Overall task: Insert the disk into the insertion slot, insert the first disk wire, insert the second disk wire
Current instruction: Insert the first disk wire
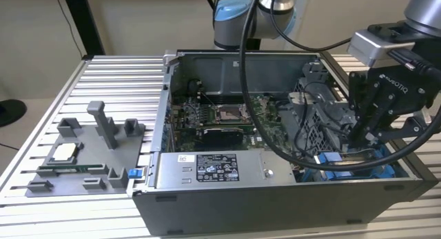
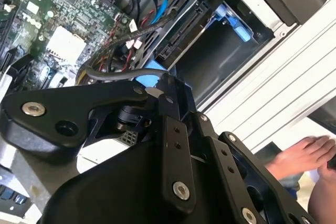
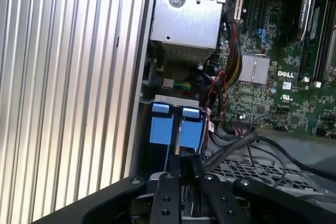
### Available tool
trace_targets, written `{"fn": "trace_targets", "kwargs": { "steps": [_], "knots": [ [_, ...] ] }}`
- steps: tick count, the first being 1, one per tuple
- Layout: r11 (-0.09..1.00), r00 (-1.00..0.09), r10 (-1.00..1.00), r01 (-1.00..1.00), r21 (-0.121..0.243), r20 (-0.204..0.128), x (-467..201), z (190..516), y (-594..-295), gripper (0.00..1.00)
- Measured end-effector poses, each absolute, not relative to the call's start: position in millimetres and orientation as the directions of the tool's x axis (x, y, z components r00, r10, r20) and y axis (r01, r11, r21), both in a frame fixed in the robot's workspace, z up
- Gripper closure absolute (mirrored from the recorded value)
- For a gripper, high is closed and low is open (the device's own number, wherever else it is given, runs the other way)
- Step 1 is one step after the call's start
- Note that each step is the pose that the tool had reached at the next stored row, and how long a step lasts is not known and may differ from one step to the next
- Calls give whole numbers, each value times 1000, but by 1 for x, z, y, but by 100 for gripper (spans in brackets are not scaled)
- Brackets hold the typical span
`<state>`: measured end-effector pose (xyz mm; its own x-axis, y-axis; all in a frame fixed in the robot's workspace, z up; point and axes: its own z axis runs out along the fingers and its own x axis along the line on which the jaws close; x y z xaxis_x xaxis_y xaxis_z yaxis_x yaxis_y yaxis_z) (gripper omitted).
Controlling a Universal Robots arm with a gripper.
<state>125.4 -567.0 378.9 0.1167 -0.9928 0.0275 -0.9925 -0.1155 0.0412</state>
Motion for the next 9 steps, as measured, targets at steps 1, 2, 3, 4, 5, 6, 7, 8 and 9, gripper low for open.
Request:
{"fn": "trace_targets", "kwargs": {
  "steps": [1, 2, 3, 4, 5, 6, 7, 8, 9],
  "knots": [
    [-115, 117, -993, -992, 41, 27, 125, 379, -567, 100],
    [-115, 117, -993, -992, 41, 27, 125, 379, -567, 100],
    [-115, 117, -993, -992, 41, 27, 125, 379, -567, 100],
    [-116, 117, -993, -992, 42, 27, 125, 379, -567, 100],
    [-116, 117, -993, -992, 42, 27, 125, 379, -567, 100],
    [-116, 117, -993, -992, 42, 27, 126, 379, -567, 100],
    [-116, 117, -993, -992, 45, 27, 127, 379, -567, 100],
    [-115, 117, -993, -992, 48, 27, 128, 378, -567, 100],
    [-115, 117, -993, -992, 51, 26, 129, 378, -567, 100]
  ]
}}
